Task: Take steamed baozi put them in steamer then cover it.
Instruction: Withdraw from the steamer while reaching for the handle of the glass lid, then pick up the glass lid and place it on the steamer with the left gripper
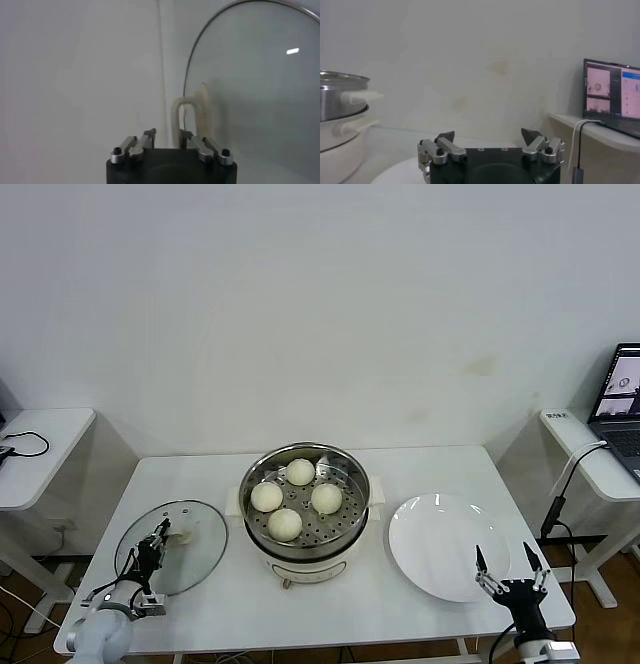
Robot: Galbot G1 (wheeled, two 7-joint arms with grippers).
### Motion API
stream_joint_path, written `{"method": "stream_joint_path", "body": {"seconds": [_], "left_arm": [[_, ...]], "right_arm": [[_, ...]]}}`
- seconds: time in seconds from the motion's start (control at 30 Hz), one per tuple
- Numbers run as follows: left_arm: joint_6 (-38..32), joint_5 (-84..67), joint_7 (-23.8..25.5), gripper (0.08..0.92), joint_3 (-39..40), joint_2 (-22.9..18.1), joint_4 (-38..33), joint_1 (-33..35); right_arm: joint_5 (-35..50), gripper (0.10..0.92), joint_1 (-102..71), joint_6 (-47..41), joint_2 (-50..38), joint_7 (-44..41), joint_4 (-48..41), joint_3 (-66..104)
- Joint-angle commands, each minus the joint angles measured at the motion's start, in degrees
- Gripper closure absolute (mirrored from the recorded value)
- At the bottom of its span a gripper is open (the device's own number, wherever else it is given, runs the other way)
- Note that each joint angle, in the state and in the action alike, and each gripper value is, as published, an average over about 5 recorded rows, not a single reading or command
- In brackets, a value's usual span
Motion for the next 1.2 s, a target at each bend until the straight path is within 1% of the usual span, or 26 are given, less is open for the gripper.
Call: {"method": "stream_joint_path", "body": {"seconds": [0.03,0.1,0.17,0.3,0.4,0.63,0.9,1.07,1.2], "left_arm": [[-0.3,0.0,-4.0,0.812,-1.0,-0.4,-1.4,1.0],[-0.3,0.0,-4.5,0.852,-1.6,-0.5,-3.5,1.9],[-0.4,0.0,-4.8,0.865,-2.4,-0.6,-5.7,3.1],[-0.6,-0.6,-5.7,0.865,-4.6,-0.6,-10.2,5.7],[-0.4,-1.6,-5.3,0.865,-6.8,-0.2,-14.0,8.5],[1.7,-6.0,0.1,0.865,-12.0,2.0,-23.6,15.3],[5.7,-10.6,7.8,0.865,-16.5,4.1,-36.0,20.7],[9.3,-14.3,10.7,0.865,-14.1,5.3,-44.1,21.4],[13.3,-15.0,12.8,0.865,-8.4,6.8,-49.9,20.2]], "right_arm": [[-0.1,0.202,-0.1,0.1,-0.1,0.0,0.3,-0.3],[-0.1,0.203,-0.1,0.1,-0.2,0.0,0.2,-0.4],[-0.2,0.203,-0.1,0.2,-0.3,0.0,0.2,-0.6],[-0.1,0.202,-0.1,0.1,-0.5,0.0,0.6,-0.9],[0.0,0.203,-0.4,-0.1,-0.9,0.0,1.1,-1.1],[0.1,0.202,-1.5,-0.4,-2.3,-0.2,1.7,-1.8],[-0.1,0.202,-0.9,-0.6,-3.0,-0.3,1.3,-3.2],[-0.9,0.203,-0.4,-0.2,-3.1,-0.5,0.7,-3.8],[-2.5,0.202,0.3,0.2,-2.9,-0.7,-0.4,-4.3]]}}
